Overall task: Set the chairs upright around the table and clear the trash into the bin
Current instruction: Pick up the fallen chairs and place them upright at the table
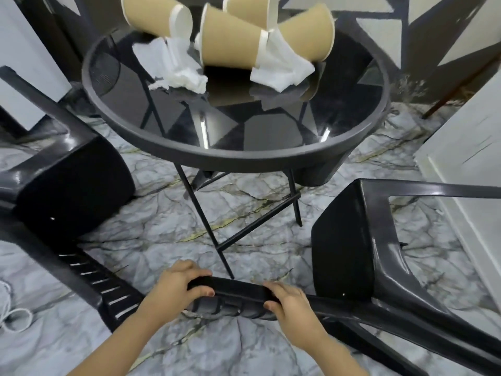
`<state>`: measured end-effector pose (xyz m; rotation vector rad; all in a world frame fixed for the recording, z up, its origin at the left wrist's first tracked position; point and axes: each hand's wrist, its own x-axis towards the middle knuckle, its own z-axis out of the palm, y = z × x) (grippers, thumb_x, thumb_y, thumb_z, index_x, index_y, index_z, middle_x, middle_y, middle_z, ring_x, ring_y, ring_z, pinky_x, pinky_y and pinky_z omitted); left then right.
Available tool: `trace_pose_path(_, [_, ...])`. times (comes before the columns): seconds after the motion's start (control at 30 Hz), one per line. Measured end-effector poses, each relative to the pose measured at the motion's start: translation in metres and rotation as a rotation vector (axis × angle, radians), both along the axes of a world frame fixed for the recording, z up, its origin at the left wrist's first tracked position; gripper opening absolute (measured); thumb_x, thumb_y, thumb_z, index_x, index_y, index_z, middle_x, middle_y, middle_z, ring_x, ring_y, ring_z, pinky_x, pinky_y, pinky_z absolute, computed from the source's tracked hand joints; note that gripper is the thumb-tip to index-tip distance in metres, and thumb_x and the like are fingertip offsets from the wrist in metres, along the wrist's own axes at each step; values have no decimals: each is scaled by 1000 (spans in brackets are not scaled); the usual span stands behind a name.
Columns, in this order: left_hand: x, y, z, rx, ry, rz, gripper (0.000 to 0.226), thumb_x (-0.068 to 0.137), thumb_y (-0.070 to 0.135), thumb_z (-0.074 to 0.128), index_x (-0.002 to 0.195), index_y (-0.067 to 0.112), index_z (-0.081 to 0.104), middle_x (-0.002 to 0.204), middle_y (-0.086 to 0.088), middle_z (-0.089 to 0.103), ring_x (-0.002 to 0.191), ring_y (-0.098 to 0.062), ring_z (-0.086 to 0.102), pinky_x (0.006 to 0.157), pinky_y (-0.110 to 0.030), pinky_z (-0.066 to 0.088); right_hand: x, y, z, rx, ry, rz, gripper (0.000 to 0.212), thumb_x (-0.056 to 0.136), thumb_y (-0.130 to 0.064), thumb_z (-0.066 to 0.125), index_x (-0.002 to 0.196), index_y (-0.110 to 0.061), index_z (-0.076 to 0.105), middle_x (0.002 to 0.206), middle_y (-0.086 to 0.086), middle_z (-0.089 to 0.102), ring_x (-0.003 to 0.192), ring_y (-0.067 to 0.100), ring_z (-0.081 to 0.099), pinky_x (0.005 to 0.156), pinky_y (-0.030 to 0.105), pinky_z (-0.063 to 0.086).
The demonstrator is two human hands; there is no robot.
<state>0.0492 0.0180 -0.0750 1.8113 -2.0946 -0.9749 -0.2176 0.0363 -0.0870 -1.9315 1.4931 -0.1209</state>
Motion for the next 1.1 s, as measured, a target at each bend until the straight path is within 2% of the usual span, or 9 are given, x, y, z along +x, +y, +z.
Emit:
trace_pose_path(0.17, [-14, -2, 115, -217, -173, -187, 71, 68, 72, 31, 105, 24, 68, 91, 2, 62, 89, -18, 56, 73, -29, 44, -8, 17, 84, 23, -96, -59, 39, 98, -24, 38, 136, -24, 34, 125, -3, 45, 117, 16, 39, 103, 27, 30])
trace_pose_path(0.33, [-34, 7, 222, -451, -366, -316, 54, 70, 69, 32, 81, 34, 72, 67, 16, 59, 63, -5, 61, 52, -18, 40, -11, 46, 167, 39, -191, -124, 37, 98, -21, 36, 135, -23, 34, 122, -8, 41, 113, 8, 37, 93, 16, 28])
trace_pose_path(0.47, [-61, 25, 279, -397, -360, -368, 46, 76, 58, 57, 104, 23, 69, 88, 2, 63, 88, -19, 60, 71, -31, 39, -23, 75, 211, 35, -229, -205, 39, 98, -19, 37, 136, -23, 34, 127, -8, 41, 117, 5, 38, 95, 15, 28])
trace_pose_path(0.53, [-77, 34, 295, -401, -404, -402, 47, 72, 57, 64, 102, 22, 70, 85, 1, 63, 85, -20, 60, 70, -30, 41, -34, 88, 227, 32, -241, -227, 39, 98, -20, 38, 136, -22, 34, 126, -8, 42, 118, 6, 39, 97, 17, 30])
trace_pose_path(0.6, [-100, 46, 308, -451, -454, -408, 47, 71, 59, 62, 100, 23, 71, 83, 3, 62, 84, -17, 59, 69, -29, 40, -47, 96, 242, 19, -253, -236, 38, 98, -21, 39, 135, -21, 35, 123, -8, 42, 117, 7, 41, 96, 17, 31])
trace_pose_path(0.7, [-138, 64, 323, -408, -484, -367, 49, 82, 56, 52, 117, 23, 59, 108, 0, 57, 108, -18, 48, 85, -29, 31, -66, 99, 266, -34, -232, -189, 38, 97, -22, 40, 135, -20, 38, 127, -4, 46, 116, 9, 42, 96, 19, 32])
trace_pose_path(0.83, [-183, 84, 340, -433, -462, -324, 49, 80, 55, 56, 113, 20, 59, 110, 1, 59, 109, -18, 48, 91, -28, 32, -88, 107, 295, -108, -266, -130, 40, 97, -20, 42, 137, -20, 40, 130, -4, 49, 121, 10, 41, 100, 19, 30])
trace_pose_path(0.97, [-222, 106, 361, -475, -391, -269, 43, 77, 49, 63, 104, 18, 50, 104, 3, 57, 99, -18, 50, 81, -28, 32, -118, 119, 313, -62, -355, -178, 34, 96, -21, 44, 130, -21, 46, 126, -5, 53, 113, 6, 50, 92, 13, 36])
trace_pose_path(1.1, [-242, 128, 373, -575, -158, -233, 48, 76, 37, 69, 117, 22, 49, 118, 6, 48, 108, -14, 47, 87, -27, 42, -153, 136, 321, -78, -379, -224, 31, 96, -20, 43, 126, -25, 49, 120, -9, 57, 99, -11, 52, 79, 1, 36])
